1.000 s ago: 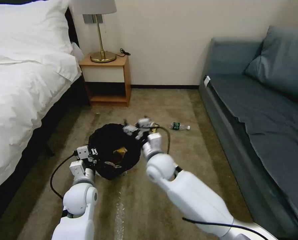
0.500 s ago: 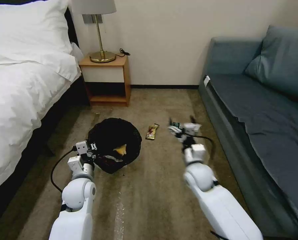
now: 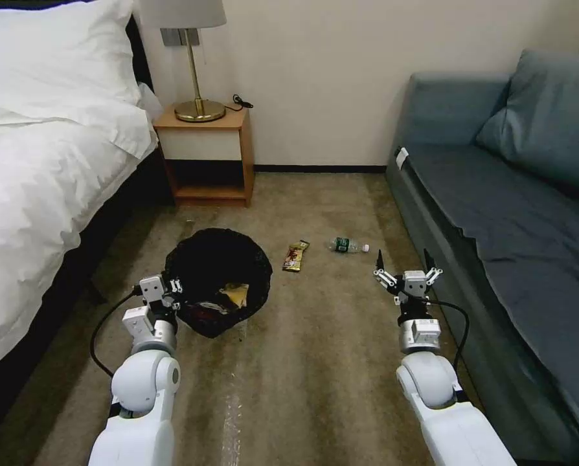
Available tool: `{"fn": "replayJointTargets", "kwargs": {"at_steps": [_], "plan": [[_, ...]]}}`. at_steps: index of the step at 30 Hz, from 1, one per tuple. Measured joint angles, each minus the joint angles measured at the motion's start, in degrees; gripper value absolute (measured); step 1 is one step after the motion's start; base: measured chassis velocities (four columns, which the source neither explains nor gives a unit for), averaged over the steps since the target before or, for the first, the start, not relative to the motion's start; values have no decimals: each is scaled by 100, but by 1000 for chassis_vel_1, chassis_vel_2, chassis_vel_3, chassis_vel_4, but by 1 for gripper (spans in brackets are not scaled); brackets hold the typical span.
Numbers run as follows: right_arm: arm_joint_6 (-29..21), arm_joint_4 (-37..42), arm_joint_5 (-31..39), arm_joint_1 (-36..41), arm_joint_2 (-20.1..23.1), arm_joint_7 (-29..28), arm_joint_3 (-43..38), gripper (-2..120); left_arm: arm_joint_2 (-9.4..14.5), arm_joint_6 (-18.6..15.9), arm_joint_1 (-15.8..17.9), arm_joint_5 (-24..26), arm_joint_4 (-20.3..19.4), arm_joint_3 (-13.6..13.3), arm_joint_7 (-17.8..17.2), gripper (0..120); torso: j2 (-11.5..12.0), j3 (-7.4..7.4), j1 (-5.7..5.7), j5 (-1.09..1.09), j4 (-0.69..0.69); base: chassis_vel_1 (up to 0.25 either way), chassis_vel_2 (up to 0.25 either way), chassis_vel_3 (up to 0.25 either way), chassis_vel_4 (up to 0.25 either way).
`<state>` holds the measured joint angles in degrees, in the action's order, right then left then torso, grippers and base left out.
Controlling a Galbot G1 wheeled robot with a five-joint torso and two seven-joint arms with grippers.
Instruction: Pick up the trash bin, then pick up the garbage on the floor and place it into the trash bin.
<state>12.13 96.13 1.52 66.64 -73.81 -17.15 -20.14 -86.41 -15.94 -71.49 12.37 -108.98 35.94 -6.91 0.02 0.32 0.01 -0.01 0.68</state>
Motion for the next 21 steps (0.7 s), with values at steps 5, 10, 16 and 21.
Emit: {"fn": "replayJointTargets", "kwargs": {"at_steps": [5, 10, 16, 21], "plan": [[54, -161, 5, -73, -77, 46, 23, 100, 43, -12, -58, 16, -9, -26, 36, 5, 0, 0, 0, 0, 0, 0, 0, 0, 0], [103, -207, 9, -66, -106, 107, -14, 100, 70, -41, -104, 6, -9, -35, 87, 5, 0, 0, 0, 0, 0, 0, 0, 0, 0], [115, -211, 25, -61, -111, 141, -116, 100, 86, -50, -154, -5, -14, -27, 127, 5, 0, 0, 0, 0, 0, 0, 0, 0, 0], [169, -236, 25, -57, -139, 161, -168, 100, 168, -50, -296, -48, -26, -56, 184, 5, 0, 1, 0, -1, 1, 0, 0, 0, 0]]}}
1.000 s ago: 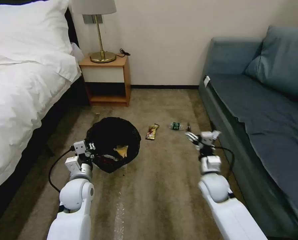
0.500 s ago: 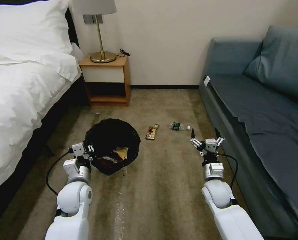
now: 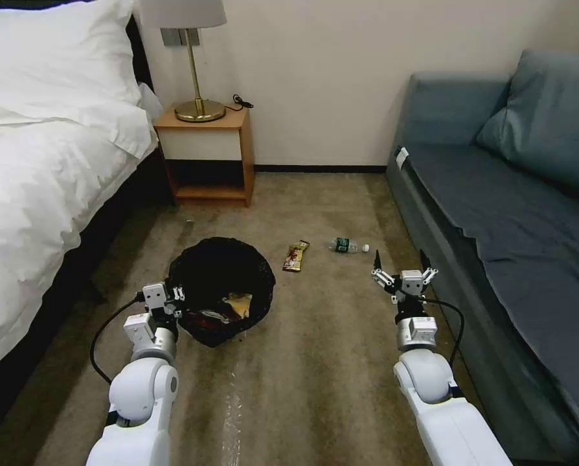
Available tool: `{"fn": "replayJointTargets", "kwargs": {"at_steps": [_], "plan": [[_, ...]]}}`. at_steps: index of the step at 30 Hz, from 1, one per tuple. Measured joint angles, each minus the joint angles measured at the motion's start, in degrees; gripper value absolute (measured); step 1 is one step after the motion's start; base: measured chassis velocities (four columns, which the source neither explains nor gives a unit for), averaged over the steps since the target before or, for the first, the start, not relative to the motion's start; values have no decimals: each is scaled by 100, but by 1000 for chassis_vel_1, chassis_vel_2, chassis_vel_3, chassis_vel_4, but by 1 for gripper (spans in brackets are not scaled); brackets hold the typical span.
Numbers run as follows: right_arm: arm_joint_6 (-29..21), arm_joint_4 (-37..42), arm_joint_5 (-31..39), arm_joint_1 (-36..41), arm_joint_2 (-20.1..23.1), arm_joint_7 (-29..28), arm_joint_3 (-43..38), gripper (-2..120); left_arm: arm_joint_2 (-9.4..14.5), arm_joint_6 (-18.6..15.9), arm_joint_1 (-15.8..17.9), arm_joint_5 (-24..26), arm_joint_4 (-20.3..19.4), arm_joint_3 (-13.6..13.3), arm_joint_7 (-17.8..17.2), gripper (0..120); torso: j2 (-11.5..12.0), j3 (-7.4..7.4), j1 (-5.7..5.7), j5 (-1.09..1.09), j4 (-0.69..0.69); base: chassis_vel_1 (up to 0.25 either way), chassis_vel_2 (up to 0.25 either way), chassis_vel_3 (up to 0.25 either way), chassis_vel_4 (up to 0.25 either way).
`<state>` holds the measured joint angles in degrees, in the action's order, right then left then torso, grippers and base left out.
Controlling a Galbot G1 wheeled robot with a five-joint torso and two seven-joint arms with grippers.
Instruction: Pick up the trash bin, then pick up the garbage on the floor and place it into the trash bin.
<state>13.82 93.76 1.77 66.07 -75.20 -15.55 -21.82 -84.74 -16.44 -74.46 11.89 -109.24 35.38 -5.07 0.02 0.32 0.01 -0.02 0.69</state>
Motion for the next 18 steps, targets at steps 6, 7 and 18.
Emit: {"fn": "replayJointTargets", "kwargs": {"at_steps": [6, 7, 18], "plan": [[80, -50, -32, 8, -29, 13, -12, 100, 36, 5, -25, -5, -28, 14, 9, 5, 0, 0, 0, 1, 0, 0, 0, 0, 0], [81, -50, -32, 8, -30, 13, -11, 100, 37, 5, -24, -5, -31, 14, 9, 5, 0, 0, 0, 0, 0, 0, 0, 0, 0], [102, -31, -86, 19, -43, 28, -24, 100, 54, 5, -26, -7, -79, 6, 5, 5, 0, 0, 0, 1, 0, 0, 0, 0, 0]]}}
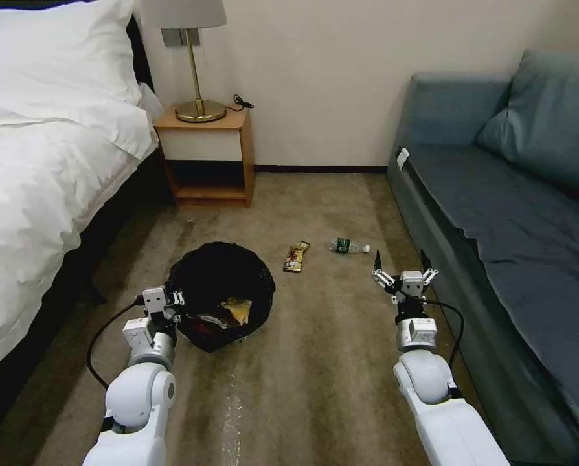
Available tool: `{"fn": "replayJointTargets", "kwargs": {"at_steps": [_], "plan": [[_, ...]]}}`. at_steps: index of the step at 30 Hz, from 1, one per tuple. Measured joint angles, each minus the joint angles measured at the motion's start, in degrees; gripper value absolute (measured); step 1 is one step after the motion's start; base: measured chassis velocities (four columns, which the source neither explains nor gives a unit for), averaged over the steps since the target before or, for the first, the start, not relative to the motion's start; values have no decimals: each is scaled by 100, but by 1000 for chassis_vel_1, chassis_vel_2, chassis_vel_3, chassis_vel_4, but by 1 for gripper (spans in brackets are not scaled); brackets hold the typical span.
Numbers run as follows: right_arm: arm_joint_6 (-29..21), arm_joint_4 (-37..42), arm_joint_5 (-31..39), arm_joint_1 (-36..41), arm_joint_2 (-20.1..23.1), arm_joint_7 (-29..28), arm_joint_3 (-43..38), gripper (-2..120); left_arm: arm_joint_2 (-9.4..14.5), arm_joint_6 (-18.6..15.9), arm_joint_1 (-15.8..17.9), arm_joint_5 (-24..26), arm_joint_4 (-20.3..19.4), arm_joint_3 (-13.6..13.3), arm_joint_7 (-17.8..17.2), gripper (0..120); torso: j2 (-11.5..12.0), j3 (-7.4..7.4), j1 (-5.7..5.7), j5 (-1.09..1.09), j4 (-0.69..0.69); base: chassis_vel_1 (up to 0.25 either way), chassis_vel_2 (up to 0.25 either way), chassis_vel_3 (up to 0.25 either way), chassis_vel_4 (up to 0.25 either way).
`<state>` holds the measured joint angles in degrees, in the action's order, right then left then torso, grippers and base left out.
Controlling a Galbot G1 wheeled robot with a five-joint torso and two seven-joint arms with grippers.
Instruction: Pick up the trash bin, then pick up the garbage on the floor and place it into the trash bin.
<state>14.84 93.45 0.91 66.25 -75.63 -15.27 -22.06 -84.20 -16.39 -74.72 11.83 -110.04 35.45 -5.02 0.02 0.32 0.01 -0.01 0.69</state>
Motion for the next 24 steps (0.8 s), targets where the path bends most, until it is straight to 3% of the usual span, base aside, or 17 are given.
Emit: {"fn": "replayJointTargets", "kwargs": {"at_steps": [24], "plan": [[48, -7, 29, 14, -40, 17, -10, 100, -6, 25, 20, -112, 37, 31, -18, 5, 0, 0, 0, 0, 0, -14, 16, 18, -13]]}}
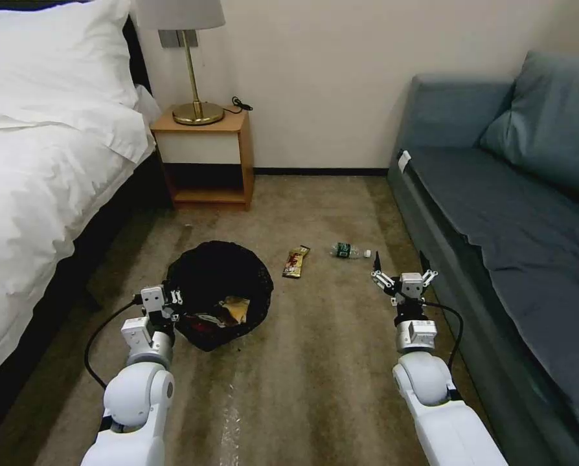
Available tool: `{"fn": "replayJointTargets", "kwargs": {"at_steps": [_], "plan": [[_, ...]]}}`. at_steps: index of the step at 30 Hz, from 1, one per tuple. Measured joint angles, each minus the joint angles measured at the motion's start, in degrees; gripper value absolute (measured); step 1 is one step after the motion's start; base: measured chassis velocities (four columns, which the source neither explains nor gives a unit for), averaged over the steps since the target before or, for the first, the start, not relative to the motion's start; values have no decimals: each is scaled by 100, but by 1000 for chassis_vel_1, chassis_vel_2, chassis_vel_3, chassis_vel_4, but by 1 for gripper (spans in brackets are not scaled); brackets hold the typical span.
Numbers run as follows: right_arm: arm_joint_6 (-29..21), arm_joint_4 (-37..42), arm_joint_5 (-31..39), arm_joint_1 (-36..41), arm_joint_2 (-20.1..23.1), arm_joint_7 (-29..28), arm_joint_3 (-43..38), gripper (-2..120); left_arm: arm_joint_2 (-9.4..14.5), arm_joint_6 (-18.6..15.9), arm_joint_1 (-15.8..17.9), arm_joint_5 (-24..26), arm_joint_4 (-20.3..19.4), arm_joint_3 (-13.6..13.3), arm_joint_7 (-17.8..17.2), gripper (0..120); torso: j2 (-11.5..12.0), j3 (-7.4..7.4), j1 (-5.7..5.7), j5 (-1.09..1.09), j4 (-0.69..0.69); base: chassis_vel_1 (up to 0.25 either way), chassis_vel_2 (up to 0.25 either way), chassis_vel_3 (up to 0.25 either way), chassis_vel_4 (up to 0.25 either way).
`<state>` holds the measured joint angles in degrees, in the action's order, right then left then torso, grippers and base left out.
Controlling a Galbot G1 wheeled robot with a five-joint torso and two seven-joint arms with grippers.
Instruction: Pick up the trash bin, then pick up the garbage on the floor and place it into the trash bin.
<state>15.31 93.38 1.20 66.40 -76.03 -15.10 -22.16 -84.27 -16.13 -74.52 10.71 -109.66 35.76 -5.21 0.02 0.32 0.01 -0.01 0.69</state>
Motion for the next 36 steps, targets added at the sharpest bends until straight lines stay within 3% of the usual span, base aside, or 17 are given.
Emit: {"fn": "replayJointTargets", "kwargs": {"at_steps": [36], "plan": [[69, -92, -114, -72, -32, 67, 43, 100, 8, 21, -99, 19, -47, 83, 17, 5, 0, 0, 0, 0, 0, -26, 27, 29, -26]]}}
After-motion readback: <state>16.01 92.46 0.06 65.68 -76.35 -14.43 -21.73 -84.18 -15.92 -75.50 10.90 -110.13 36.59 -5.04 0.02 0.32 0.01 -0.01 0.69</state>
